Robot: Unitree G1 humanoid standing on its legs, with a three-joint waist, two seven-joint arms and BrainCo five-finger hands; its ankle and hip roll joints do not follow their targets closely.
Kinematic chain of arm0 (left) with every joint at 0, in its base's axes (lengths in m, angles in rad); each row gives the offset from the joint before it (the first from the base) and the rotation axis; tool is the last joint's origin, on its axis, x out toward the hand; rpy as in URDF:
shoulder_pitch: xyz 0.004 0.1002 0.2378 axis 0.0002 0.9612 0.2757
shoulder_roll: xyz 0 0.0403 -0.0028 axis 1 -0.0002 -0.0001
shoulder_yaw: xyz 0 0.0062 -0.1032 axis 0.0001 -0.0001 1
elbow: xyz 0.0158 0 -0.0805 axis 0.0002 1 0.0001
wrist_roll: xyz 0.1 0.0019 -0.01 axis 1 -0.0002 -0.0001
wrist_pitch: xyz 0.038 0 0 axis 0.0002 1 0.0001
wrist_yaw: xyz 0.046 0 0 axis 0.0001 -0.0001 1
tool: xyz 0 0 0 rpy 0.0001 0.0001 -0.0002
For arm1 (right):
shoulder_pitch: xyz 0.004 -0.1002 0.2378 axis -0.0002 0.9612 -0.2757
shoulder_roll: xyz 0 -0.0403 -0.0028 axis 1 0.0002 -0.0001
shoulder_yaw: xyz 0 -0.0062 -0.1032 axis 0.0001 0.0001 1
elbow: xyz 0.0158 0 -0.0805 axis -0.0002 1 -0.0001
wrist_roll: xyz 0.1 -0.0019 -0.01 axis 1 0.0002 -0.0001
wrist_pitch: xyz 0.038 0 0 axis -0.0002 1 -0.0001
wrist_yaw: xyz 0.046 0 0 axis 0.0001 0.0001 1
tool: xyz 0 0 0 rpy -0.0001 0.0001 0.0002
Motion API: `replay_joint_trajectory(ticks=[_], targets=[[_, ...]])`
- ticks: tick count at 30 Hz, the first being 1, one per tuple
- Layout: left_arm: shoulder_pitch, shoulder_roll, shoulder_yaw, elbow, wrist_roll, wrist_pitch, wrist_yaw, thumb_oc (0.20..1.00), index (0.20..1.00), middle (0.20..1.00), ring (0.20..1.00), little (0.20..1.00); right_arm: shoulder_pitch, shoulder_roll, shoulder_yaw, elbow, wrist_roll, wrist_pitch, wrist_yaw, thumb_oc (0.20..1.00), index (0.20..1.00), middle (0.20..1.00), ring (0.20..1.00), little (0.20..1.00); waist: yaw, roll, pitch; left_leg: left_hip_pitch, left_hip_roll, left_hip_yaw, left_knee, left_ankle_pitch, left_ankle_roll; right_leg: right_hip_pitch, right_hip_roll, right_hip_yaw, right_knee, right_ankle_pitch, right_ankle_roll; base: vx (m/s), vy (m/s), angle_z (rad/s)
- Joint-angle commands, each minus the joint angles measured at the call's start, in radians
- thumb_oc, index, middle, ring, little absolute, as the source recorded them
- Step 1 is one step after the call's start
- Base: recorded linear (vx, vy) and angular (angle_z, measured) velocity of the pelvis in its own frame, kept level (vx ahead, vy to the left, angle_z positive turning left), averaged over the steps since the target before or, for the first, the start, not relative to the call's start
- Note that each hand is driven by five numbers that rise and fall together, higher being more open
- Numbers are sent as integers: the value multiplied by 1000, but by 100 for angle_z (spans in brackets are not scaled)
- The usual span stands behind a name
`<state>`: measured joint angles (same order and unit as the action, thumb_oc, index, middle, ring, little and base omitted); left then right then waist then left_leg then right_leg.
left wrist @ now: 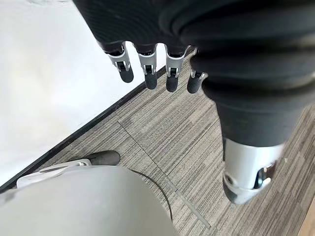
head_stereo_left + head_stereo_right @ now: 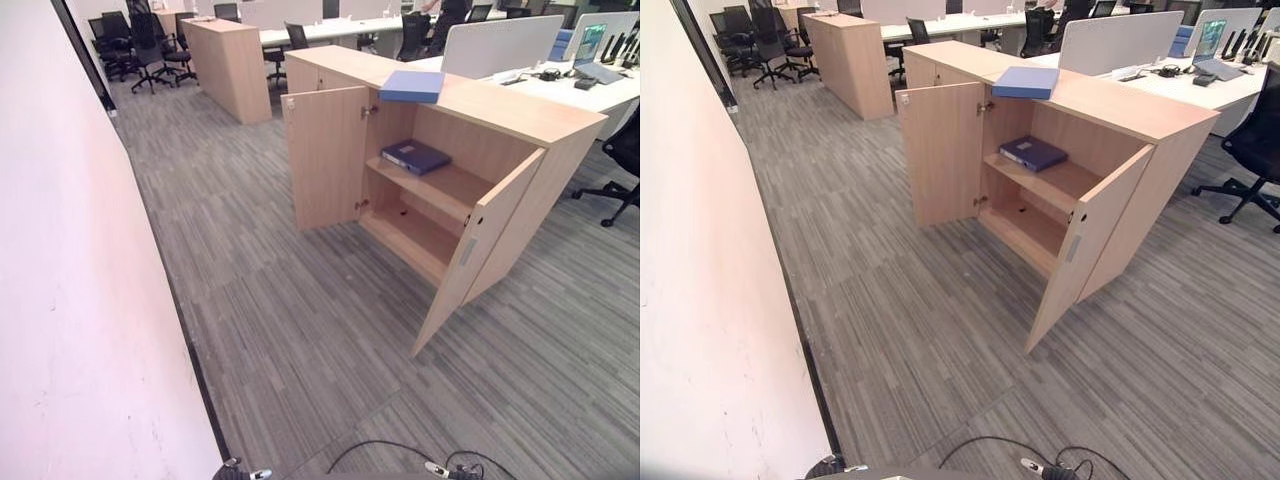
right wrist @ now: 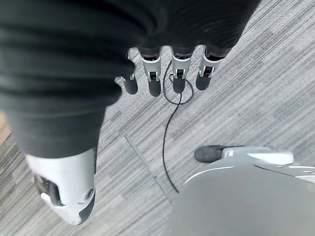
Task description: Put the empty folder in the office cabinet
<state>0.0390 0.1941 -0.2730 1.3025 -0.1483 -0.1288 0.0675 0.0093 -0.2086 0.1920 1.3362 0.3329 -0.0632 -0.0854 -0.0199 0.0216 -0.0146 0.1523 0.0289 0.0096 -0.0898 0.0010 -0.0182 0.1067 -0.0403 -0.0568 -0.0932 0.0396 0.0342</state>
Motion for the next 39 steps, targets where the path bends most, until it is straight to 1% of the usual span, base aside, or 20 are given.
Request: replay_joint_trajectory(ticks=[1, 20, 32, 36, 39], targets=[[-61, -73, 5, 76, 8, -17, -11, 1000, 1000, 1000, 1000, 1000, -77, 52, 10, 58, -6, -16, 17, 1000, 1000, 1000, 1000, 1000, -7, -26, 9, -25, -67, 21, 3, -60, 36, 16, 20, -9, 6, -37, -1, 0, 0, 0], [-62, -73, -24, 58, 44, -25, 9, 1000, 1000, 1000, 1000, 1000, -77, 55, 12, 56, -10, -21, 12, 1000, 1000, 1000, 1000, 1000, -4, -27, 13, -20, -65, 19, 3, -62, 34, 22, 20, -14, 6, -42, -2, 0, 0, 0], [-62, -72, -24, 66, 52, -22, 11, 1000, 1000, 1000, 1000, 1000, -77, 55, 14, 55, -13, -20, 14, 1000, 1000, 1000, 1000, 1000, -3, -27, 14, -17, -63, 12, 3, -62, 33, 27, 21, -21, 8, -47, -4, 3, -6, 1], [-65, -65, -21, 62, 50, -21, 16, 1000, 1000, 1000, 1000, 1000, -81, 51, 7, 53, -5, -18, 14, 1000, 1000, 1000, 1000, 1000, -1, -29, 21, -24, -58, 9, 3, -59, 29, 18, 25, -26, 15, -52, -7, 12, -52, 4], [-76, -57, -9, 53, 27, -20, 28, 1000, 1000, 1000, 1000, 1000, -95, 44, 7, 50, -6, -17, 12, 1000, 1000, 1000, 1000, 1000, 5, -36, 42, -36, -43, 7, 3, -46, 23, -11, 34, -27, 57, -71, -17, -10, -95, 3]])
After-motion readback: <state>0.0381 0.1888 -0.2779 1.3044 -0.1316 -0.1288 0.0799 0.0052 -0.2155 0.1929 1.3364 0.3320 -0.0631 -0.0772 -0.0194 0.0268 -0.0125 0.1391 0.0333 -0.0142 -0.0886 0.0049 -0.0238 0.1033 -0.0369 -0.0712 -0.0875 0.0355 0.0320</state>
